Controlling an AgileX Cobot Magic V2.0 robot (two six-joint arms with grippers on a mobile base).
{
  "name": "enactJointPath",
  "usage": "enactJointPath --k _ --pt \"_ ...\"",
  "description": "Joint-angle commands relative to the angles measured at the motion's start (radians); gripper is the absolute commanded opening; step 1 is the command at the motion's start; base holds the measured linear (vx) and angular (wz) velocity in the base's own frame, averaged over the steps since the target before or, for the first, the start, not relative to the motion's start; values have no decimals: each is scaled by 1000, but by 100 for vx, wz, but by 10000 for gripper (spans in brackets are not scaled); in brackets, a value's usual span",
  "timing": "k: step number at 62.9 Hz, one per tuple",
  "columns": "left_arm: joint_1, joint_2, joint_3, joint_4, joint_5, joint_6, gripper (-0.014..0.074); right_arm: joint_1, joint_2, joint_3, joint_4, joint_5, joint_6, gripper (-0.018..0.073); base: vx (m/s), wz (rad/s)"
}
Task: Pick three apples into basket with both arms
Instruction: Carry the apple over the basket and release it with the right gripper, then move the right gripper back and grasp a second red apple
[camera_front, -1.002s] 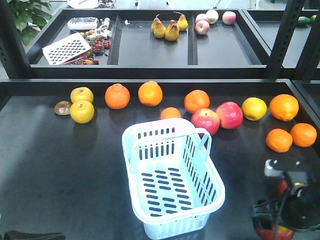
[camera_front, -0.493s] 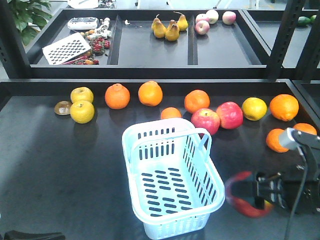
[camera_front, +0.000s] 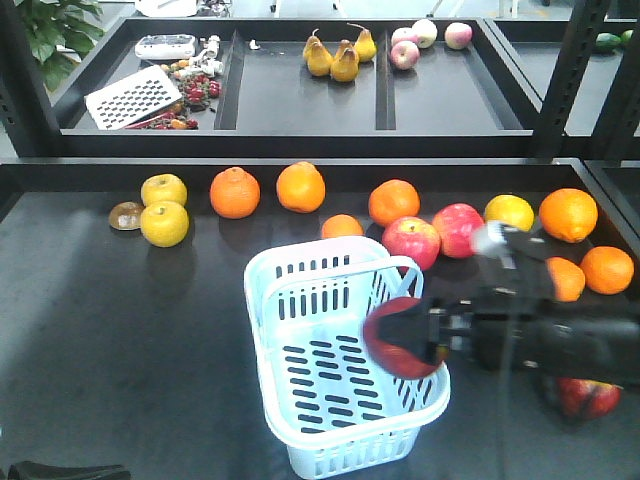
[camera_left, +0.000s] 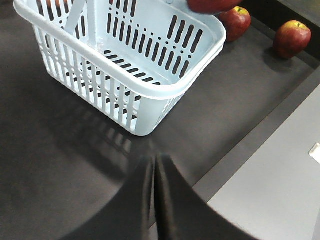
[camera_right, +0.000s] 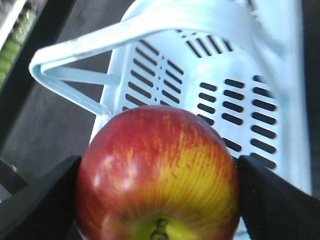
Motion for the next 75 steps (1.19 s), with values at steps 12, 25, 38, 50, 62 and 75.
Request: enactJointPath --k 12,25,38,50,62,75 --pt "1 -1 -27 -37 -39 -5 -6 66 81 -130 28 -53 -24 435 0 0" --pt "1 -1 -27 -37 -39 -5 -6 64 84 -134 6 -61 -24 638 0 0" --pt "1 -1 -27 -37 -44 -5 -6 64 84 -134 -4 -57 -23 627 0 0" --pt "1 -1 -27 -37 -44 -5 -6 63 68 -134 -51 26 -35 471 0 0" --pt "1 -1 -27 -37 -44 -5 -6 63 -47 -134 -232 40 94 89 0 0" --pt "1 -1 -27 -37 -44 -5 -6 62 -172 -132 -583 55 462 -7 0 0"
